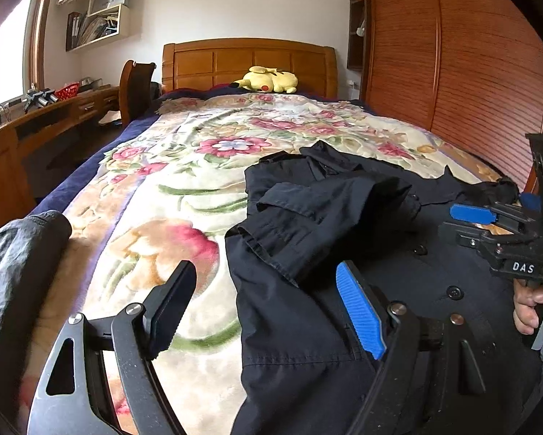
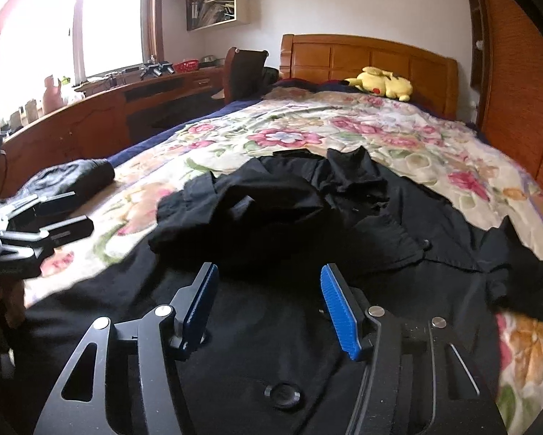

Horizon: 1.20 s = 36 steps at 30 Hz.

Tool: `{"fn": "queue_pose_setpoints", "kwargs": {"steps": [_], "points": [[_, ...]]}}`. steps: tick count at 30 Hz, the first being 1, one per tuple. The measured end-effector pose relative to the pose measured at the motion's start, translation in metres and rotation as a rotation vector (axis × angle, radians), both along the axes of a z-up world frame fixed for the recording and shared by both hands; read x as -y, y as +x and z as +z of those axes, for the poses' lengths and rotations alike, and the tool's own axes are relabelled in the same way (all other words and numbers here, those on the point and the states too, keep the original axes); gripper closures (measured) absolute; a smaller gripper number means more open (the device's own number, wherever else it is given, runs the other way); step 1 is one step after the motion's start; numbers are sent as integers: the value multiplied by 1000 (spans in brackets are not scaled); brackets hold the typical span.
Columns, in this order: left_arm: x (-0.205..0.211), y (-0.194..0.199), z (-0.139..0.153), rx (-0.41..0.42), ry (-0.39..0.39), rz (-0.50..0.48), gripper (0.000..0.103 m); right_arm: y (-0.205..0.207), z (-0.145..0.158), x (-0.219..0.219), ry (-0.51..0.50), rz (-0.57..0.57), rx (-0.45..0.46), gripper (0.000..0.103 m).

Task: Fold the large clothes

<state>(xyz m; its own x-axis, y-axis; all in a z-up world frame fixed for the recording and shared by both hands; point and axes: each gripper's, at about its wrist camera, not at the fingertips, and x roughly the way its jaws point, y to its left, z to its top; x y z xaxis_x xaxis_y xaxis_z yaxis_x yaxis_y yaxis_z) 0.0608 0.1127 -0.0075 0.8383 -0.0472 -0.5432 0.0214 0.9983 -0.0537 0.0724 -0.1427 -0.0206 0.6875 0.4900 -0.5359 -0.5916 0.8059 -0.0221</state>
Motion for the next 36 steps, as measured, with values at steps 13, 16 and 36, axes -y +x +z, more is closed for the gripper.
{"fn": "queue_pose_setpoints", "kwargs": {"steps": [13, 16, 36], "points": [[-26, -9, 12, 25, 1, 4, 23, 22, 23, -55, -50, 38, -21, 42], [-27, -12, 14, 34, 17, -1, 23, 32, 11, -66, -63, 42, -52, 42], [-31, -11, 10, 30, 10, 2, 23, 64, -22, -112, -105, 70, -128, 77]]}}
